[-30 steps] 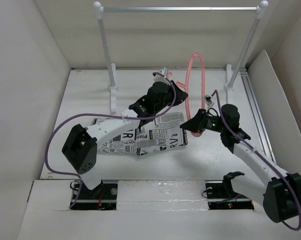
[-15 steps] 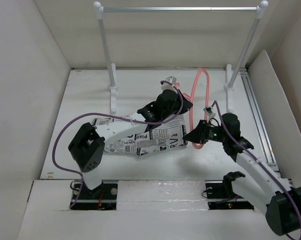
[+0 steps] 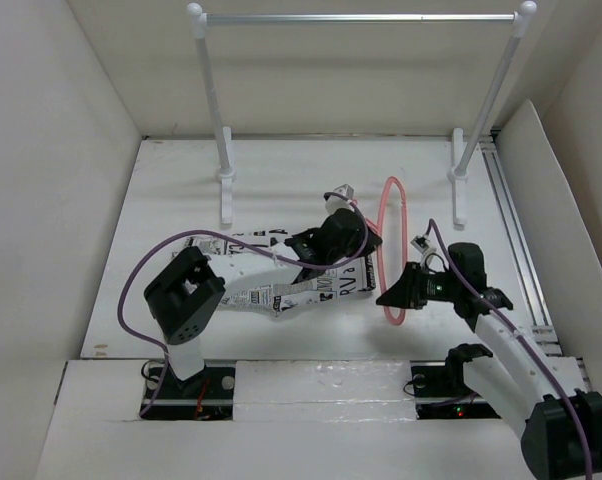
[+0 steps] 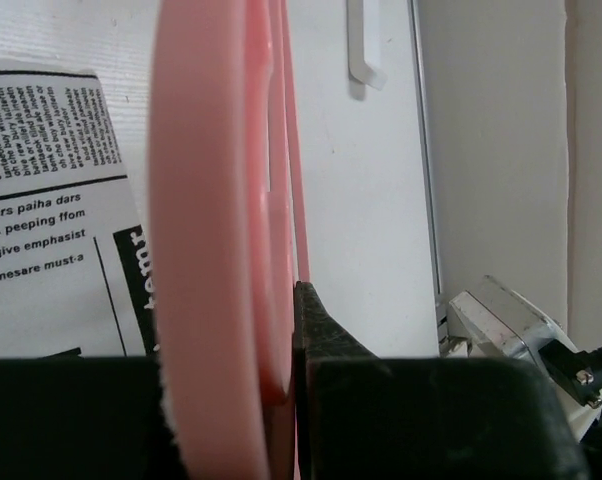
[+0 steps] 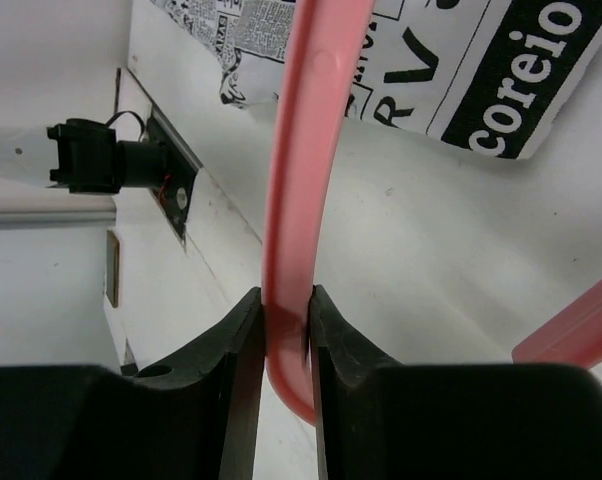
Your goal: Place the trousers on the hanger
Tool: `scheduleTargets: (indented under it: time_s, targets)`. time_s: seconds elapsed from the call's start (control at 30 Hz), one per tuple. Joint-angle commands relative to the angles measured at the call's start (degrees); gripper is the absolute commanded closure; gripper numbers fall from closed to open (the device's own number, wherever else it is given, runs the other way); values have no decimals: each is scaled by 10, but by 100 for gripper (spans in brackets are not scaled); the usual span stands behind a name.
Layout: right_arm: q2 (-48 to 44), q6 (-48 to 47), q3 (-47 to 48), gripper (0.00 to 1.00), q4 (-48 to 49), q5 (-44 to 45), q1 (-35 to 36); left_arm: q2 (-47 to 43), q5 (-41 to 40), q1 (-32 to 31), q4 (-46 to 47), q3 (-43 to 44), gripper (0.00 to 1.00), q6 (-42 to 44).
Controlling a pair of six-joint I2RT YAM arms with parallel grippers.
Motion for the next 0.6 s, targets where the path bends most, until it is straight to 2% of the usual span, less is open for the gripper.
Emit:
scheduleTargets:
  time_s: [0.0,0.1,0.13,0.17,0.23,0.27,0.4,0.57]
  targets:
    - [-7,-31,5,100,61,13,-22,-21,10,-13,4,16,100,18]
    - [21,-33,-4,100,90,-14,-34,-24,13,-13,8,18,100,19]
    - [29,-38,3,100,83,-15,-34,-23,17,-13,3,22,93,25]
    - [29,-50,5,100,76,-13,-39,-20,26,-13,-11,31,72,29]
    - [22,-59,11,100,61,-9,-48,-28,33,-13,-6,28,40,38]
    - [21,-66,15,100,54,-3,-56,-56,40,-19,8,5,21,50]
    - [38,-68,17,100,54,-7,-61,-108,32,-30,28,-34,16,57]
    - [54,-85,22,100,44,-14,-66,-184,-36,-20,42,-108,14,-2]
